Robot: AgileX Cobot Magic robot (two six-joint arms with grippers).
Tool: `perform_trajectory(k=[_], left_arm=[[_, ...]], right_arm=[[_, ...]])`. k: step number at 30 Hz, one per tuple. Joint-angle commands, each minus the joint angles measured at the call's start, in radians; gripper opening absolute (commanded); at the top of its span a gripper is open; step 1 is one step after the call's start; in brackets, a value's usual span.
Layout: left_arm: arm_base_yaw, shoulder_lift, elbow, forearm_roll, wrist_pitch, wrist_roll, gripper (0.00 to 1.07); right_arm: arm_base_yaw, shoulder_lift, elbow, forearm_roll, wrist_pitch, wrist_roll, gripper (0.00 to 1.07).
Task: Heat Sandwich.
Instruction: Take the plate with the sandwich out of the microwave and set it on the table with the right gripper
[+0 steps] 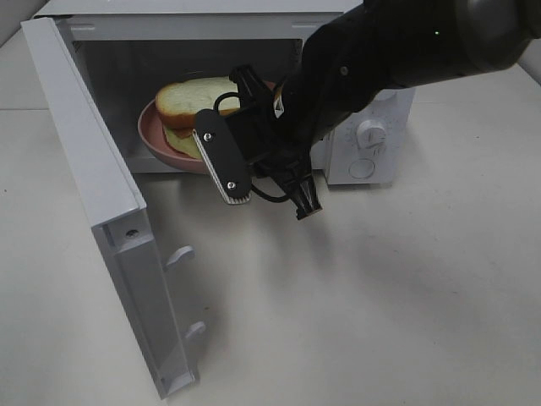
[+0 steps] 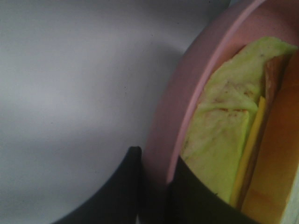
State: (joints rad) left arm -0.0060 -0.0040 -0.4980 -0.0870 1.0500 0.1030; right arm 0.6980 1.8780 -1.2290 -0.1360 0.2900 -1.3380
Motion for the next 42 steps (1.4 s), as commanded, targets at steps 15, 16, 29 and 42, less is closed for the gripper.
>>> perform_trajectory(k=[15,16,29,42], left_arm=[[0.004,-0.028,0.004,-0.007,-0.012,0.0,0.98],[0.004,-0.028,0.004,-0.007,-0.012,0.0,0.98],[0.004,-0.028,0.004,-0.007,-0.012,0.0,0.98],[0.004,-0.028,0.004,-0.007,-0.012,0.0,0.98]], right_arm=[[0.029,-0.258,0.286,0.038,-0.114,-0.002,0.0],[0.029,-0.291,0.317,0.038,-0.113,-0.002,0.0],[0.029,-0.476,0.484,0.038,-0.058,-0.002,0.0],[0.029,-0.644,0.598,0.038,-0.021,0.025,0.0]])
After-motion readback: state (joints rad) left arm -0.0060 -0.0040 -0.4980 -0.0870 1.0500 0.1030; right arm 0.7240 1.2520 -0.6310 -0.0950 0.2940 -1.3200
